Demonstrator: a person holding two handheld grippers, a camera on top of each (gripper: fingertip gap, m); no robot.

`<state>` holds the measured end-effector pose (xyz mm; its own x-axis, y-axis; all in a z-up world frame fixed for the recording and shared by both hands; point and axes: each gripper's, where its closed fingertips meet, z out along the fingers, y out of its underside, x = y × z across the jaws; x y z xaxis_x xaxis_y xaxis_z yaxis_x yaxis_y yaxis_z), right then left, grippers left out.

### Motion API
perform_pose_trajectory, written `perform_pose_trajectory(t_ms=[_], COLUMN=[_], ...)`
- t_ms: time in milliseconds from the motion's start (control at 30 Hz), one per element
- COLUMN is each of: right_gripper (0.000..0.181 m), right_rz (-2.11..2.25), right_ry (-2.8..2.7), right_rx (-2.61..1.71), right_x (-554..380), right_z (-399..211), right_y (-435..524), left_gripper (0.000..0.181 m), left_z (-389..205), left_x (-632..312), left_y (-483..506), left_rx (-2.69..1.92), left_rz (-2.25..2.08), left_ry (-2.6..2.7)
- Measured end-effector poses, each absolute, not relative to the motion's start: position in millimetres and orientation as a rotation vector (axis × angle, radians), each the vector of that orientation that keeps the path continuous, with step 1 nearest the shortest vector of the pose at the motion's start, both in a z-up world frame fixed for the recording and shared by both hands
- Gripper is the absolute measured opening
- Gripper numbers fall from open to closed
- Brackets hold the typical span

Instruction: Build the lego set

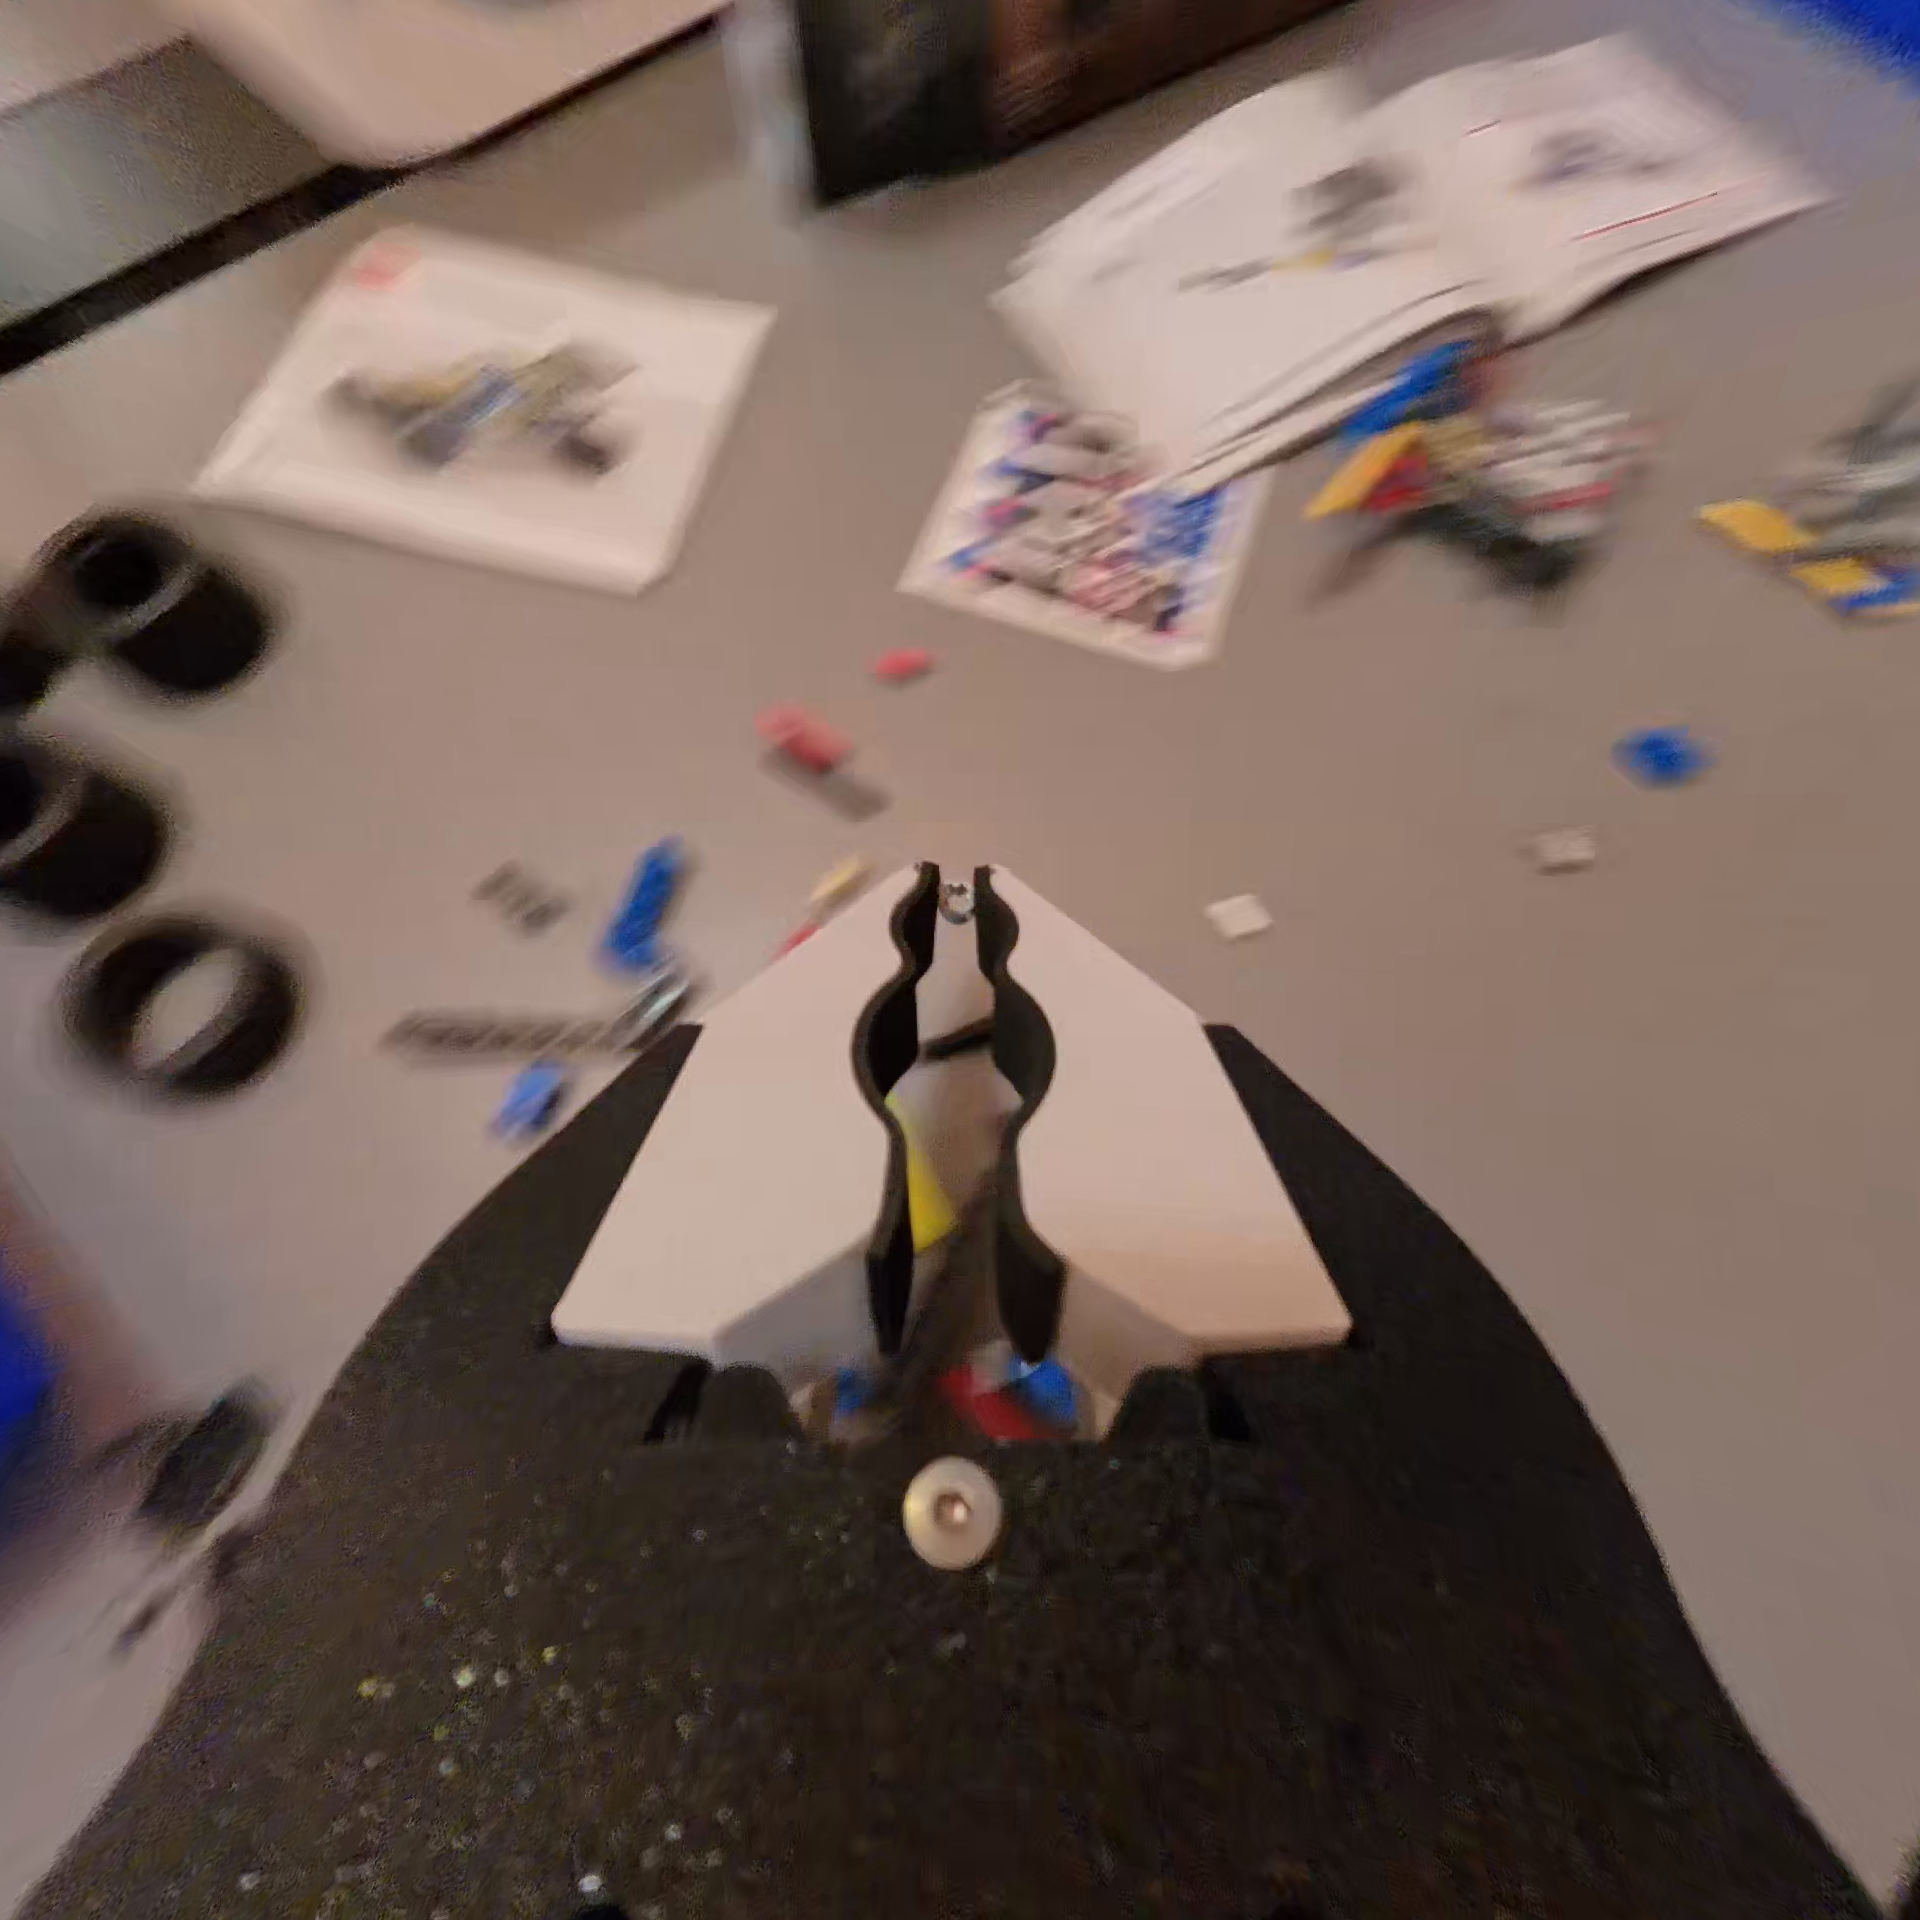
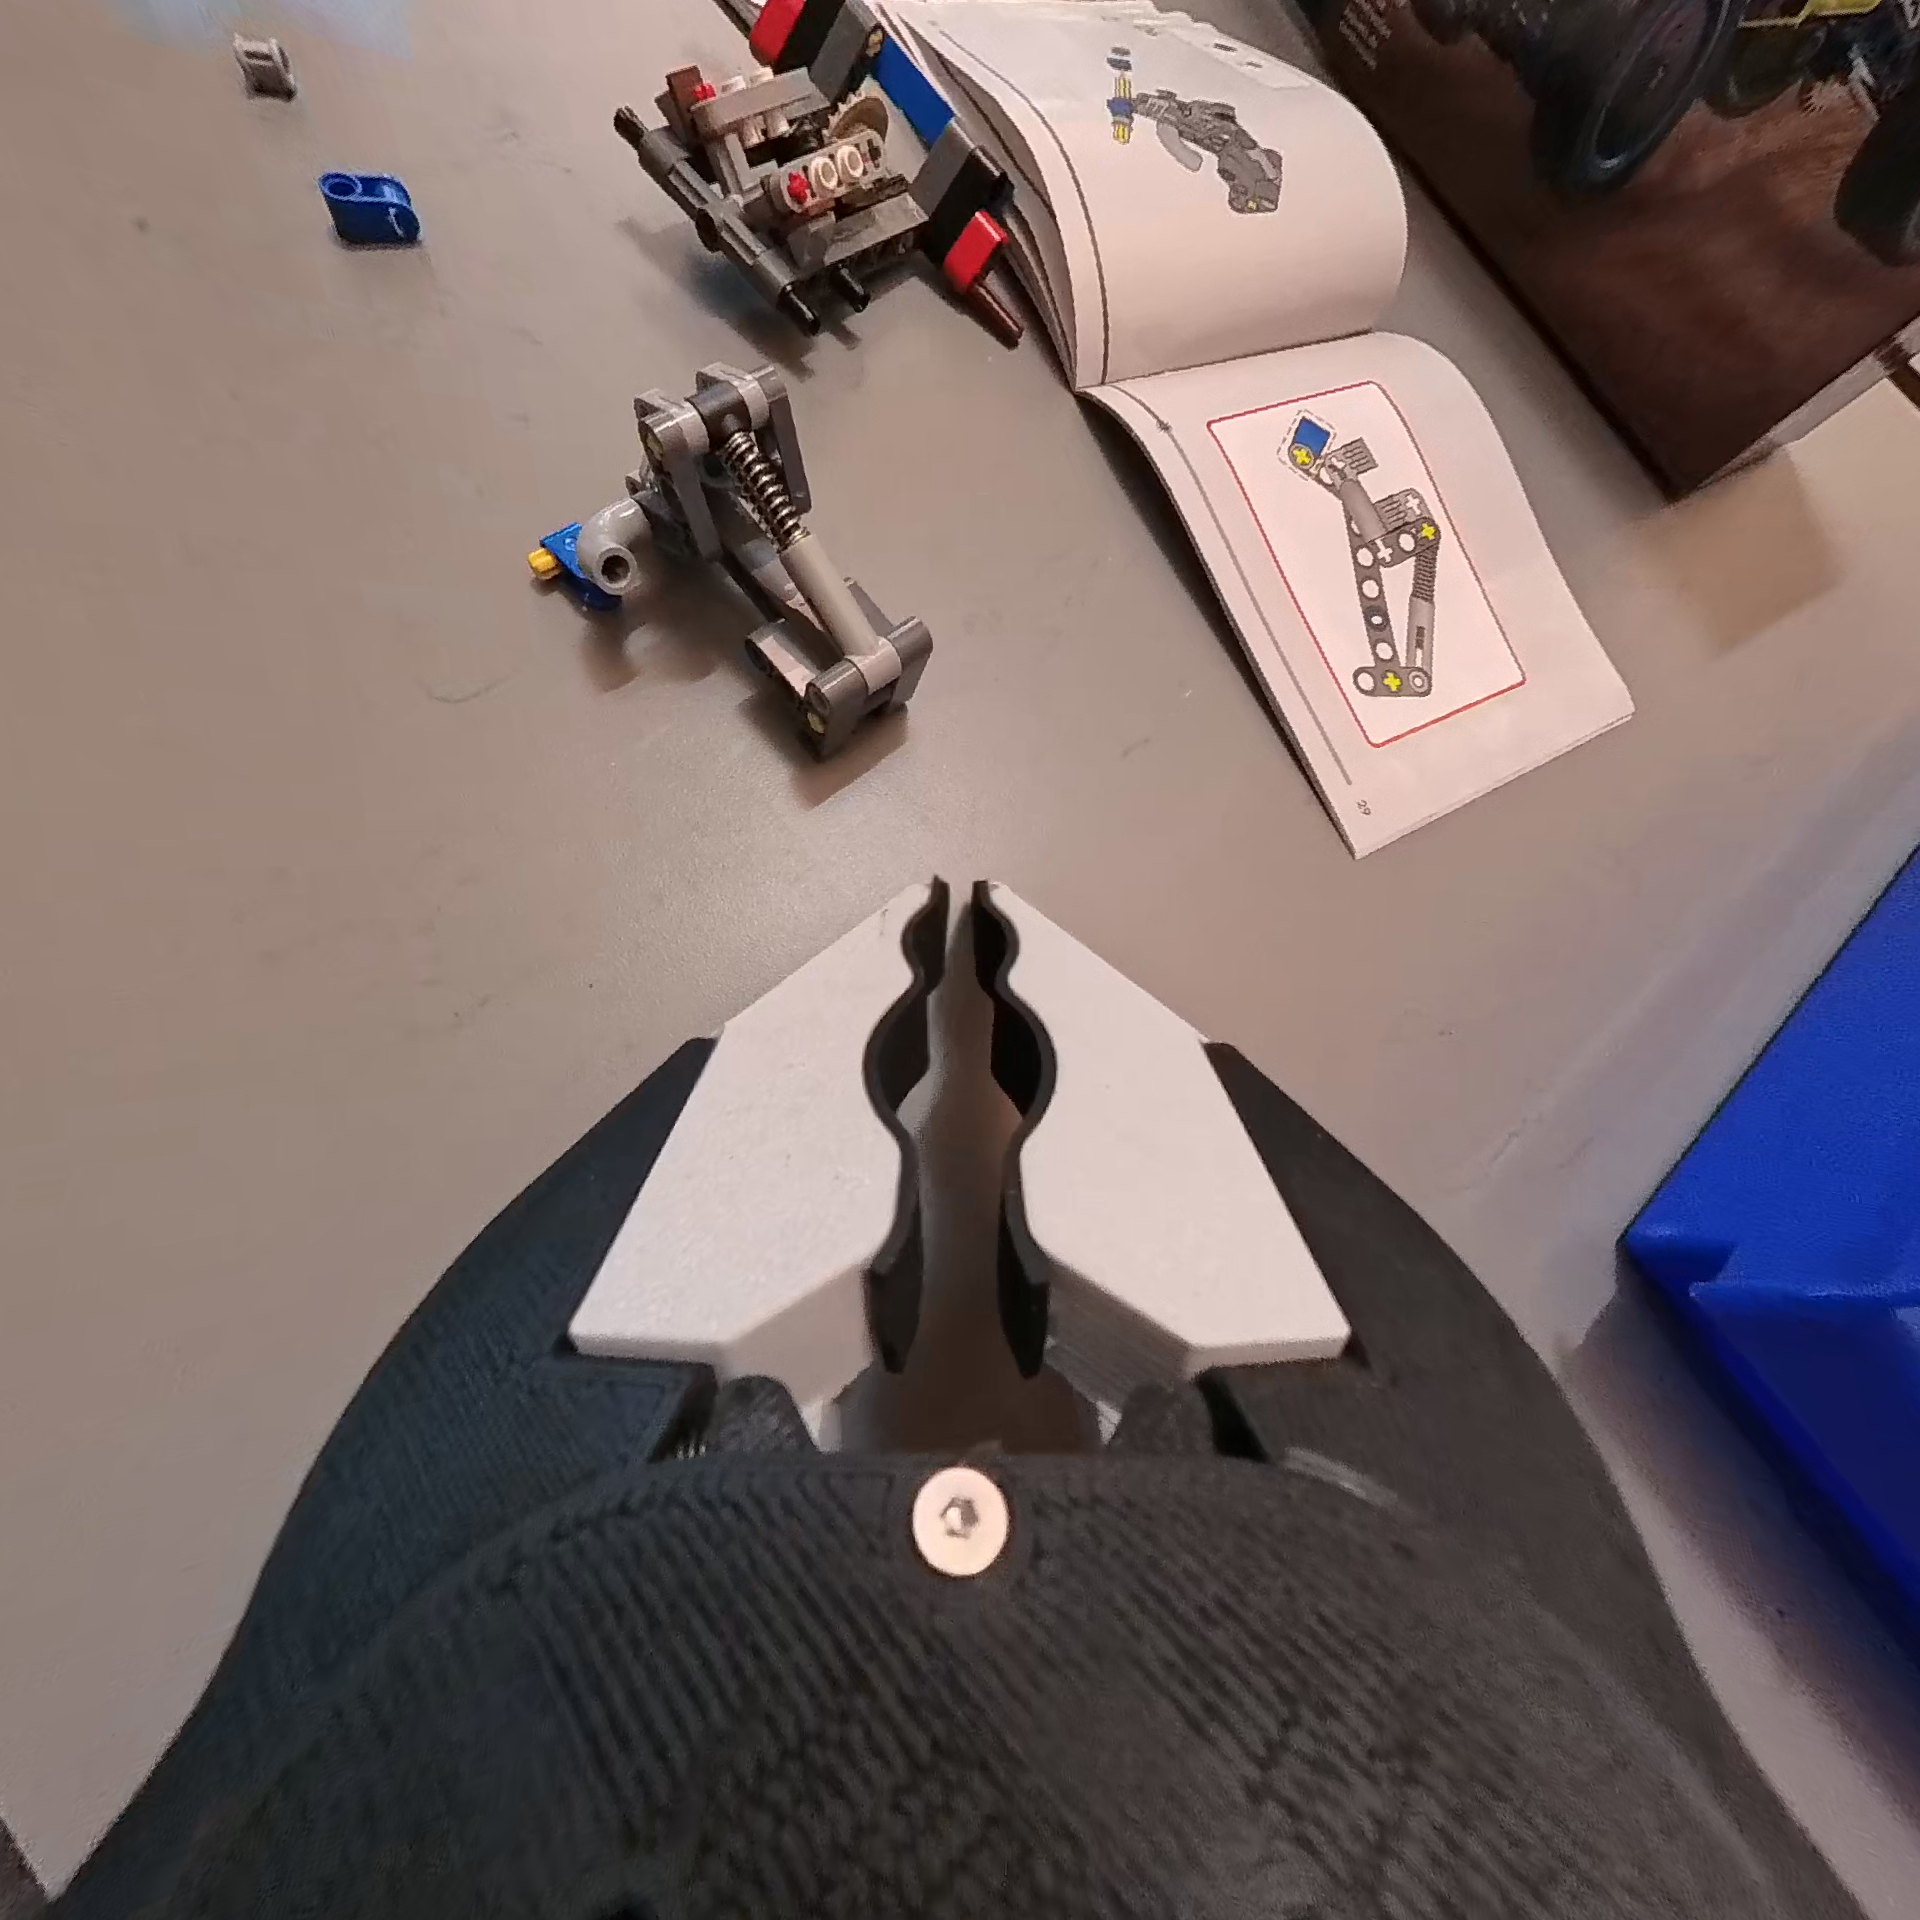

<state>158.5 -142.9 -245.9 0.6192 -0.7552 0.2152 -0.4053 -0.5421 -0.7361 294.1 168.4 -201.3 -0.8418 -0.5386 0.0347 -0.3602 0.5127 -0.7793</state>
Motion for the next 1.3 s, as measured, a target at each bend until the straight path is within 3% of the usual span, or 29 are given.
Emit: perform_pose_trajectory(t_ms=[167, 333, 733, 1033, 1233, 1300], right_gripper=[0.0, 0.0, 0.0, 0.0, 0.0, 0.0], right_rz=[-0.751, -0.724, -0.692, -0.69, -0.715, -0.724], right_ry=[0.874, 0.885, 0.895, 0.896, 0.885, 0.883], right_rx=[-2.208, -2.203, -2.198, -2.197, -2.202, -2.203], right_x=[163, 164, 163, 163, 163, 163], right_z=[-246, -246, -247, -247, -246, -246], right_y=[-140, -140, -139, -139, -139, -139], left_gripper=[0.004, 0.004, 0.013, 0.019, 0.012, 0.0], left_z=[-205, -241, -215, -238, -249, -250], left_x=[231, 215, 207, 190, 197, 197], left_y=[57, 18, 59, 93, 80, 78], left_rx=[-0.333, -0.282, -0.476, -0.574, -0.568, -0.552], left_rz=[-1.293, -1.148, -1.26, -1.144, -1.1, -1.09], left_ry=[2.674, 2.836, 2.694, 2.605, 2.593, 2.608])
